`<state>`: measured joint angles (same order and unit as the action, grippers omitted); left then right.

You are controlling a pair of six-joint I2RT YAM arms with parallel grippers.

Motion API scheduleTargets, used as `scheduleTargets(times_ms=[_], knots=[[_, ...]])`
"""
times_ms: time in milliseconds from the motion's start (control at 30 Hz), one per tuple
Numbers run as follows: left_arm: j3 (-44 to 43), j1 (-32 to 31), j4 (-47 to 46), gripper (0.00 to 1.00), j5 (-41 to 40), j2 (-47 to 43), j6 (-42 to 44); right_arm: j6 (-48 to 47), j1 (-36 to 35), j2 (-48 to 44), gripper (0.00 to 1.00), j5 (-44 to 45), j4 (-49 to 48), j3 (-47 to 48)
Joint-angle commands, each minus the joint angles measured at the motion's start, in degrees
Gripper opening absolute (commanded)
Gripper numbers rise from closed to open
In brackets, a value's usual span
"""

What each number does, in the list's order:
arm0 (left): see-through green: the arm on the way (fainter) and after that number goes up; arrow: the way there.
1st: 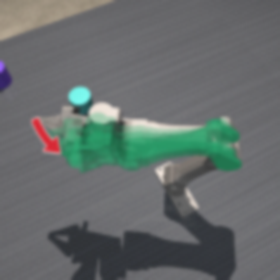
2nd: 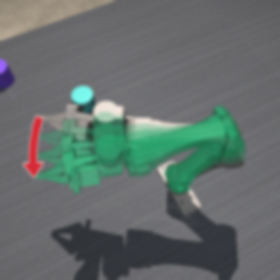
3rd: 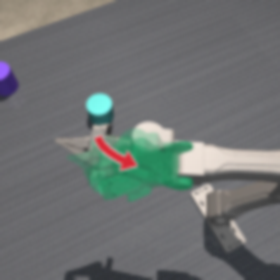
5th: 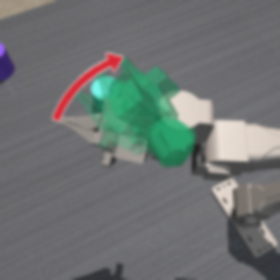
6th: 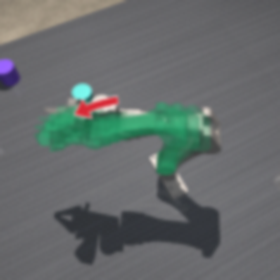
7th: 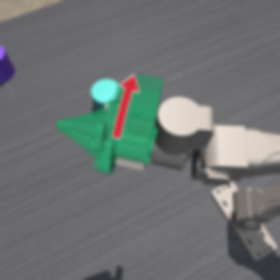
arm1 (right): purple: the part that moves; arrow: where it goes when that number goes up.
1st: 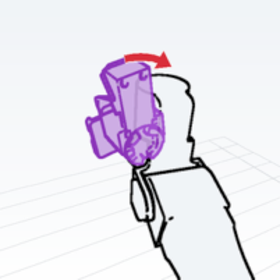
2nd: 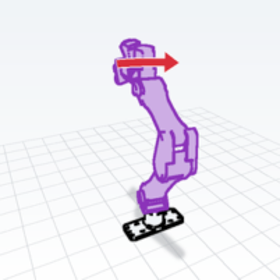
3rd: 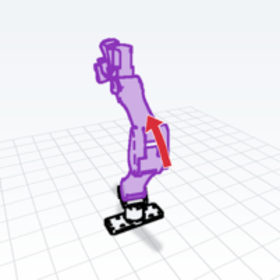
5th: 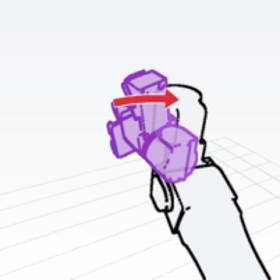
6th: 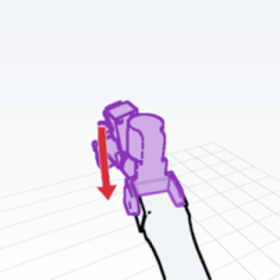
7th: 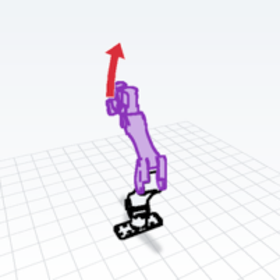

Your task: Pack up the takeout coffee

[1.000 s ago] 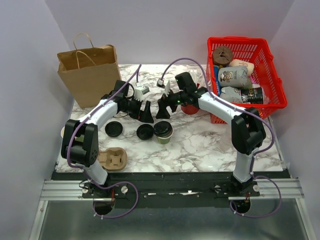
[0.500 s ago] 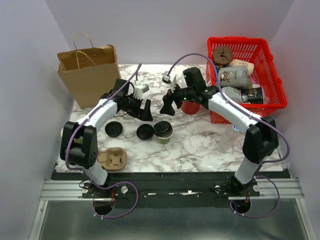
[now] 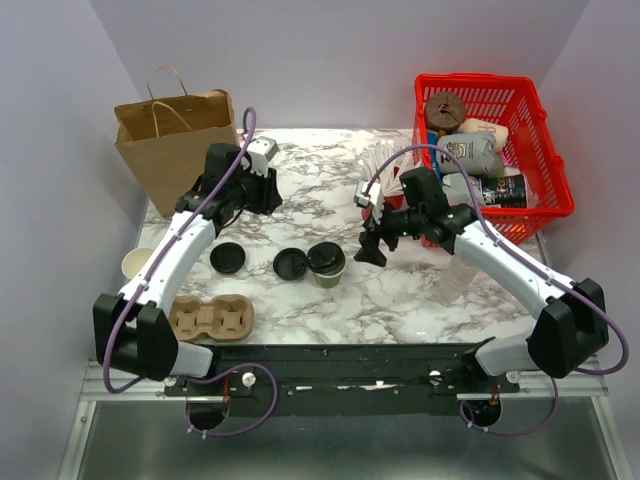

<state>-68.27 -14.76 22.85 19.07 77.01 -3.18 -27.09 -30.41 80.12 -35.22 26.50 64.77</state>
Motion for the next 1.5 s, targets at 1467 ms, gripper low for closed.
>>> scheduleTargets(times_ms=[1467], knots=[[3.8, -6.7, 5.4, 0.4, 19.0, 12.8, 4.1, 4.6, -2.4, 16.6, 0.99, -0.5, -10.2, -0.9]])
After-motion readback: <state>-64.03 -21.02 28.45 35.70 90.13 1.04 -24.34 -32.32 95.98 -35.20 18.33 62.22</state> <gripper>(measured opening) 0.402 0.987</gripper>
